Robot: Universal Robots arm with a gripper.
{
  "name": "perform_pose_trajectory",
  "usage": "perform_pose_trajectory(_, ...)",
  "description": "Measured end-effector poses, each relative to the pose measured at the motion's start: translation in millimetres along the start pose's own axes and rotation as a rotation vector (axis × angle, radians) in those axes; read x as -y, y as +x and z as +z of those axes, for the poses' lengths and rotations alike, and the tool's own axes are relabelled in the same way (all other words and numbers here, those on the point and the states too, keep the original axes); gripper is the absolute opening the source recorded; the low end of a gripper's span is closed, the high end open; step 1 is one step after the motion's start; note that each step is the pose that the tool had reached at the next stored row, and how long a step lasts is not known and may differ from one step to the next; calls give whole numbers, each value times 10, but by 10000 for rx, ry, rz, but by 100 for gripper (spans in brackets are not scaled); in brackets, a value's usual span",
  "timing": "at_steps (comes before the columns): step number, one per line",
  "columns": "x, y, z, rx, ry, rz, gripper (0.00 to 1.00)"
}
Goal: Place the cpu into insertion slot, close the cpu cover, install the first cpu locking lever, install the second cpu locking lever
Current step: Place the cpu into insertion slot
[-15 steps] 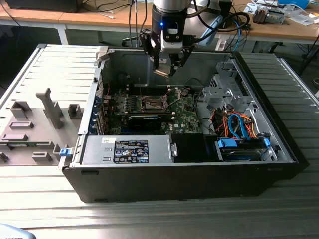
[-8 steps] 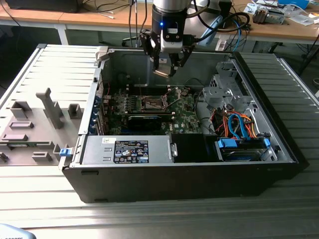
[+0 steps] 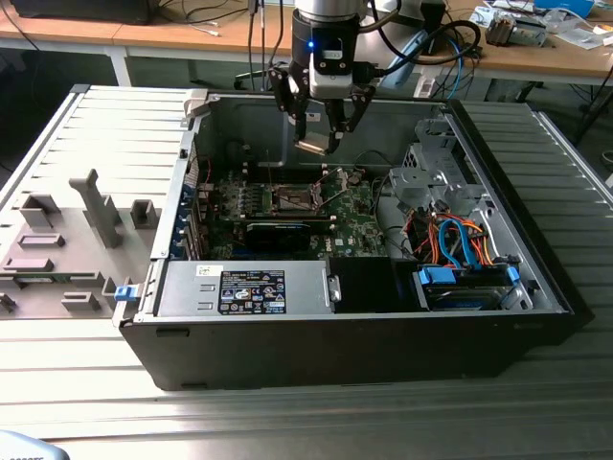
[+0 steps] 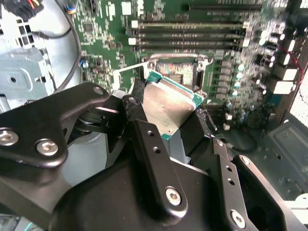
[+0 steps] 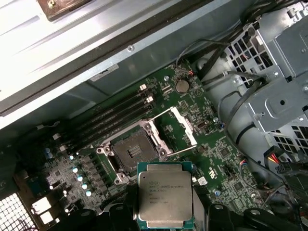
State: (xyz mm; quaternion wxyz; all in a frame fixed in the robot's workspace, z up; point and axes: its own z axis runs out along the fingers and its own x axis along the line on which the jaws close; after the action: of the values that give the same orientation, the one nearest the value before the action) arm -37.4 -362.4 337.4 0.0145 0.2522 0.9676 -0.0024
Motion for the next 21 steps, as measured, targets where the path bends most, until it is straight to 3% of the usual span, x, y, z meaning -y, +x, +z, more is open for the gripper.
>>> perform_pose_trajectory(21,0,1,1,26,50,141,54)
